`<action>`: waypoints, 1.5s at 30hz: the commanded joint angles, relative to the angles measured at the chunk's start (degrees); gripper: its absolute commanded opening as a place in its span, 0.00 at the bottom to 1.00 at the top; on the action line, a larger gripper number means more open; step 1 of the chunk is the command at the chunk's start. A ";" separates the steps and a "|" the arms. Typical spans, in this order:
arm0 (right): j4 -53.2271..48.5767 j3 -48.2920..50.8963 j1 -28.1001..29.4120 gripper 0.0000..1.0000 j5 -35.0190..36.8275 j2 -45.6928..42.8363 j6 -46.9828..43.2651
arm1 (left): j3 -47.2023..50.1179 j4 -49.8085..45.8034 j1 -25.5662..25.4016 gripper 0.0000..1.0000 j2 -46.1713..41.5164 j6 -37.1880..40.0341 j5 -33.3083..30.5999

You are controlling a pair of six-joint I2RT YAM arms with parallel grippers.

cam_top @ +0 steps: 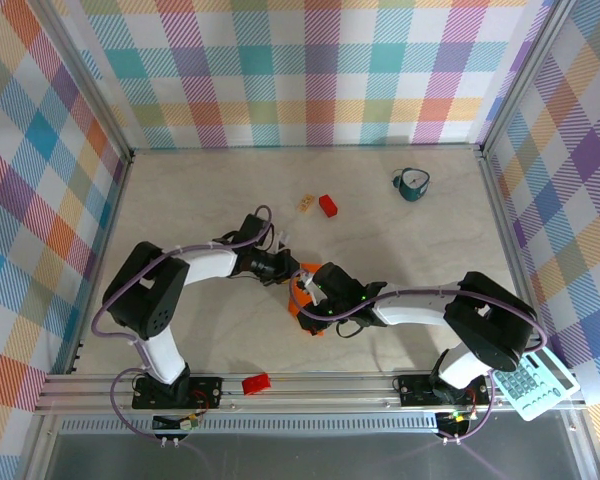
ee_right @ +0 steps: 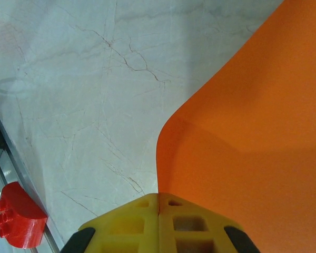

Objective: Fold a paper plane with a square sheet of paper (fold left side to right side)

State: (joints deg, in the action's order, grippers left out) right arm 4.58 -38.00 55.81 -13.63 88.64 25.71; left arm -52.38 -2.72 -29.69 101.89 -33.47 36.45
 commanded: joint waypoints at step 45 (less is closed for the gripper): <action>-21.38 -10.28 -4.31 0.00 10.02 4.05 1.27 | -0.99 -10.07 -2.83 0.00 7.02 4.51 -13.64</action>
State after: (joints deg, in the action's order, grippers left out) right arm -14.52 -46.46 51.72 -5.26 91.48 27.88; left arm -55.35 -5.23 -32.18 106.76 -30.30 30.74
